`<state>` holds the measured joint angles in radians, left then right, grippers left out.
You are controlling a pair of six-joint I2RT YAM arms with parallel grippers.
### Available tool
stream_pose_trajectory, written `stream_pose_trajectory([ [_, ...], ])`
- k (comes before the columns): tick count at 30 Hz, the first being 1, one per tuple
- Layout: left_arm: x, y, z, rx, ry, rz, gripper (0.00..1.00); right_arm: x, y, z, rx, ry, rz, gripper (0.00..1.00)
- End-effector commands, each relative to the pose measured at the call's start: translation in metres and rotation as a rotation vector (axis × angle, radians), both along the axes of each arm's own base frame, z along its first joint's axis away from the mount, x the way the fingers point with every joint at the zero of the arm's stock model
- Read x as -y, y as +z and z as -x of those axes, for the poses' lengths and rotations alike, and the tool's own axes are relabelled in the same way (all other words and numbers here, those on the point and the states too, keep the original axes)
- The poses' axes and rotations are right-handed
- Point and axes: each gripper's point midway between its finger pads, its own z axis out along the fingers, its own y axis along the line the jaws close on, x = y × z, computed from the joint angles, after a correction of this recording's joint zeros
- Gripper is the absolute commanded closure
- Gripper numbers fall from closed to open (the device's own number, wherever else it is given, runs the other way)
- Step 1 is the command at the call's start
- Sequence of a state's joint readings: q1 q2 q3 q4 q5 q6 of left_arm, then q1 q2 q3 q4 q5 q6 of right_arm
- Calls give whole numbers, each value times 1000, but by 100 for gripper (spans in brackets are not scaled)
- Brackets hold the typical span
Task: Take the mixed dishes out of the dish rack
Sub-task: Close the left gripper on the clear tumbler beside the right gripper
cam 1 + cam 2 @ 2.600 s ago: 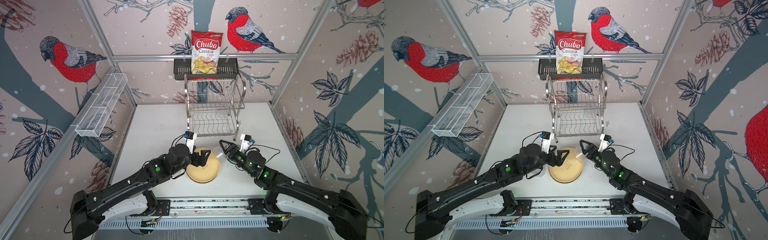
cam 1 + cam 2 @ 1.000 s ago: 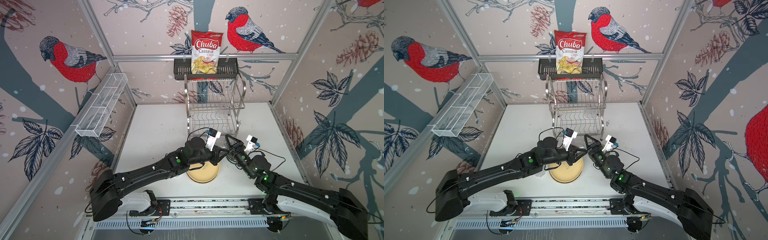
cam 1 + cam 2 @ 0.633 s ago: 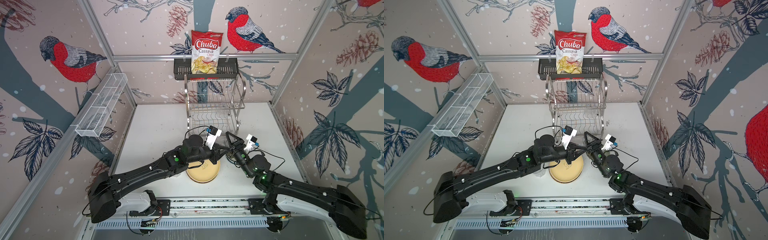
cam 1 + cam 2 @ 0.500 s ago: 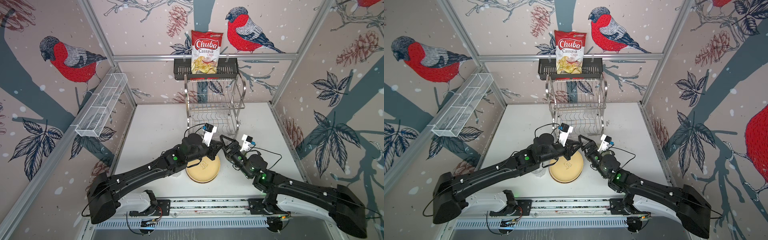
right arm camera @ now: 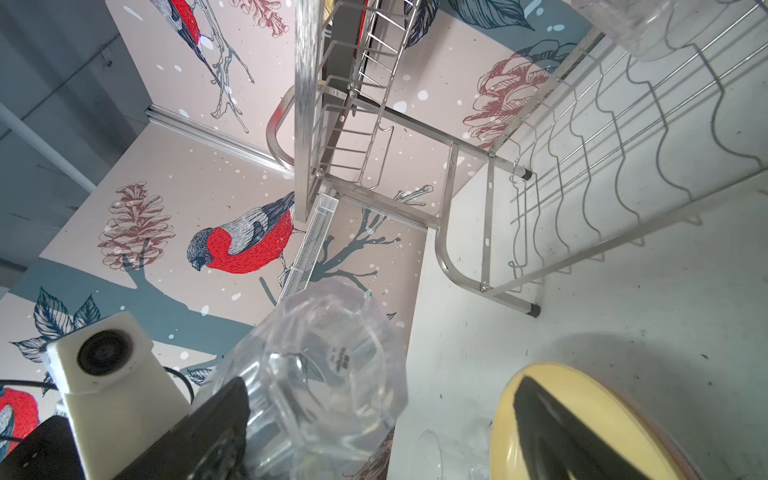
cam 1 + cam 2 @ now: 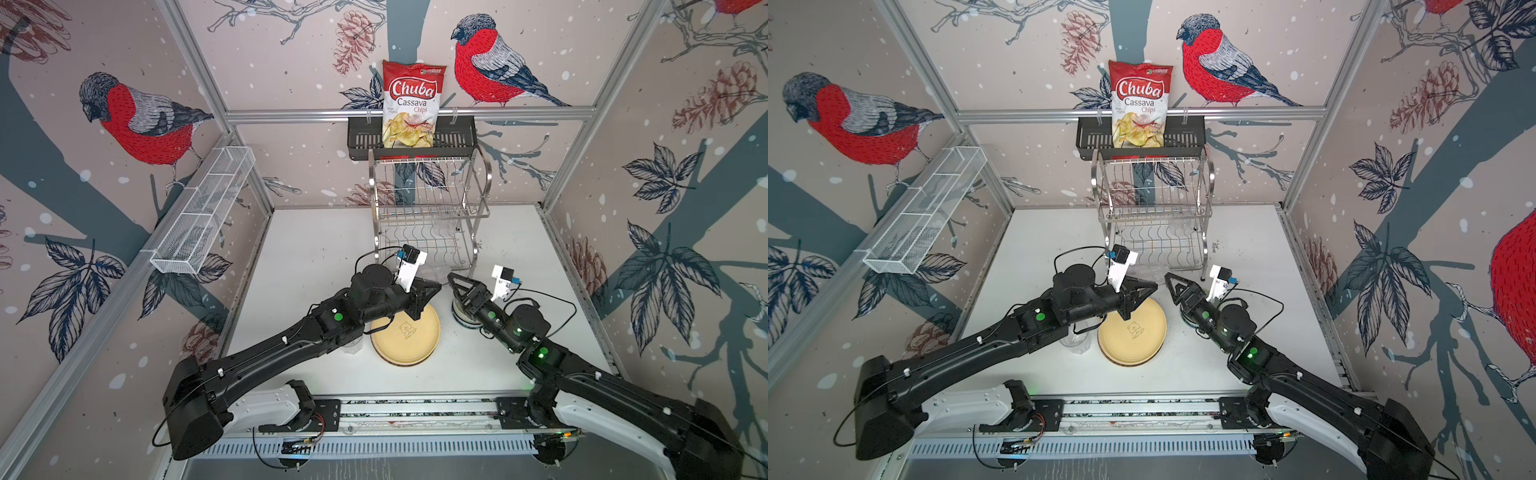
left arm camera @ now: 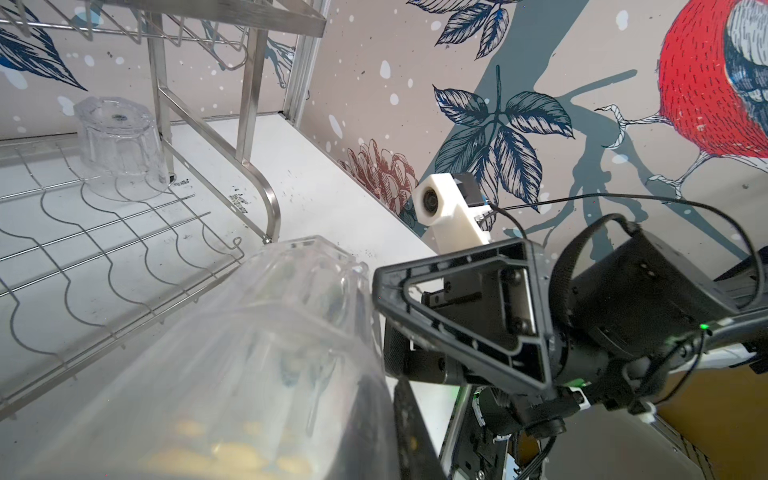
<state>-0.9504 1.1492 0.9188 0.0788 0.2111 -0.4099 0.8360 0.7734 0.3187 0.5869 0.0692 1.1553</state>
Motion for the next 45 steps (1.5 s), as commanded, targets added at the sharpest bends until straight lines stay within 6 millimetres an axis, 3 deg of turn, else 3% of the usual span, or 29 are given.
stream_pose_trajectory([
  [1, 7, 16, 11, 49, -97, 57, 100, -5, 24, 16, 69, 122, -63, 0],
  [8, 20, 22, 25, 45, -227, 94, 100, -9, 45, 25, 127, 208, -95, 1],
  [17, 22, 35, 34, 67, -283, 139, 100, -17, 45, 24, 115, 252, -130, 1],
  [24, 21, 31, 34, 70, -284, 130, 100, -23, 59, 28, 149, 298, -177, 1],
  [28, 20, 30, 33, 80, -271, 120, 100, -23, 61, 31, 157, 311, -189, 10],
  [32, 20, 29, 31, 84, -262, 116, 100, -22, 63, 33, 158, 320, -213, 33],
  [34, 20, 29, 30, 89, -260, 114, 99, -23, 63, 34, 157, 327, -216, 39],
  [39, 21, 28, 27, 84, -254, 111, 82, -23, 63, 35, 156, 333, -223, 54],
  [45, 20, 31, 25, 80, -238, 126, 59, -24, 68, 37, 168, 345, -242, 61],
])
